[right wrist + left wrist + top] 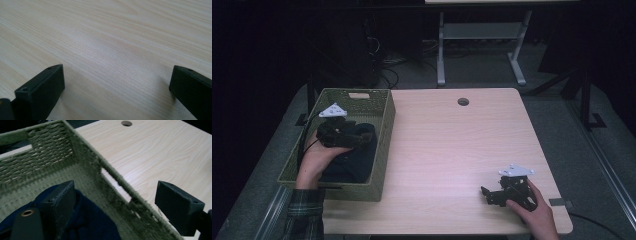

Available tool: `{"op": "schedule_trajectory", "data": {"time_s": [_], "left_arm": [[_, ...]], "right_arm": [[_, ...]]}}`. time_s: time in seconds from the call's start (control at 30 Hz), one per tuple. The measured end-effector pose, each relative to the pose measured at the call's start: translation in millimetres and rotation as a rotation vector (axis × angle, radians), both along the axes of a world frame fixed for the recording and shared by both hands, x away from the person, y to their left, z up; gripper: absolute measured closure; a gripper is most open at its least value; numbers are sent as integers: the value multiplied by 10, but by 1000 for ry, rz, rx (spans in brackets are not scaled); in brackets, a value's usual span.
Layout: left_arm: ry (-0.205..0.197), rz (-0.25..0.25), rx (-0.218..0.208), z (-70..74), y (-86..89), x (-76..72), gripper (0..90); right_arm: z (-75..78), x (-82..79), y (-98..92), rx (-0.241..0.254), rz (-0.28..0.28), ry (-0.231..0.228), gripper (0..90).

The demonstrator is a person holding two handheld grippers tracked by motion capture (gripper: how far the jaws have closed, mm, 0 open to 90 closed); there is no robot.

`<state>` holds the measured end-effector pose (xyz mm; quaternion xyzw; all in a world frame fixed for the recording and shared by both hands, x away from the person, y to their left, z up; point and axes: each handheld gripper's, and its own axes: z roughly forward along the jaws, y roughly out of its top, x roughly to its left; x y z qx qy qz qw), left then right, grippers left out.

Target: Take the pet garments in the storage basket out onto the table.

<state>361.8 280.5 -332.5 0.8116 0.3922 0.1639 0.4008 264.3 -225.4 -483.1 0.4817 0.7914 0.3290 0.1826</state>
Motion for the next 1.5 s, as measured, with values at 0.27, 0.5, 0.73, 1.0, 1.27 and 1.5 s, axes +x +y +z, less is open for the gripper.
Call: {"op": "schedule_trajectory", "data": {"time_s": [0.27, 0.5, 0.73, 1.0, 1.27, 1.5], "left_arm": [[12, 42, 16, -60, 119, 28, 159], [44, 73, 59, -161, 205, 72, 159], [88, 92, 85, -261, 249, 109, 159], [125, 114, 126, -381, 294, 156, 159], [153, 120, 174, -497, 324, 199, 158], [189, 134, 210, -612, 338, 229, 158]], "right_arm": [[0, 1, -1, -1, 1, -1, 0], [0, 0, 0, 0, -1, 0, 0], [0, 0, 0, 0, 0, 0, 0], [0, 0, 0, 0, 0, 0, 0], [0, 0, 0, 0, 0, 0, 0], [0, 0, 0, 0, 0, 0, 0]]}}
